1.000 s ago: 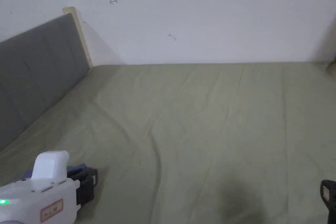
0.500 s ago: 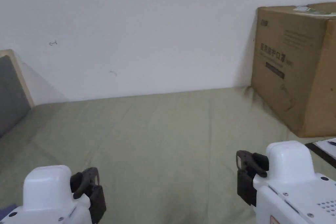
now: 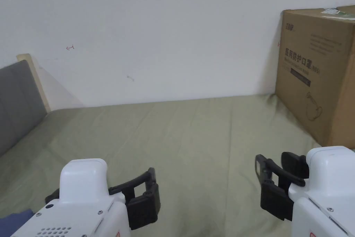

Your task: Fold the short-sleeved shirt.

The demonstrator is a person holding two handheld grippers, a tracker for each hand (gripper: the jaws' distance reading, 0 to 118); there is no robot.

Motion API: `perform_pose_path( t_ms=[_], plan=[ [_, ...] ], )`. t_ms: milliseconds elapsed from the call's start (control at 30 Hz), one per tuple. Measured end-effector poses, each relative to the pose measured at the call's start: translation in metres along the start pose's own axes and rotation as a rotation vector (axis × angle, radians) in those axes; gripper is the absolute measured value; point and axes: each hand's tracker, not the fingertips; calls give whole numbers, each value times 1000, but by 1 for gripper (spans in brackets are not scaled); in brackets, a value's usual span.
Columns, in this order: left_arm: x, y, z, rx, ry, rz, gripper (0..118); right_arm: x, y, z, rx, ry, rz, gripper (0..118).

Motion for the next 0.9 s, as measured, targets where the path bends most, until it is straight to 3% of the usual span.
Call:
perform_pose_path(
  t_ms=[33,67,133,300,400,467,600,800,900],
  plan=[
    [0,1,1,-4,6,-2,104,1,0,-1,-3,1,-5,57],
    [0,1,2,-7,17,-11,106,1,-1,-1,-6,2,-11,77],
    [3,2,4,3,8,-34,106,2,-2,-1,-6,-5,-25,99],
    [9,10,15,87,-28,-18,106,4,0,-1,-3,-8,-26,117],
    [9,16,17,101,-97,-9,107,3,1,-1,6,-9,-21,118],
    [12,19,15,91,-66,-1,108,4,2,-2,3,-8,-15,118],
    [18,19,8,9,60,-115,108,9,4,-3,-6,-12,-27,118],
    [18,13,12,-22,26,-104,108,11,2,-10,-23,-96,-8,118],
    [15,13,15,-4,19,-103,108,13,0,-11,-34,-92,-3,118]
  ],
)
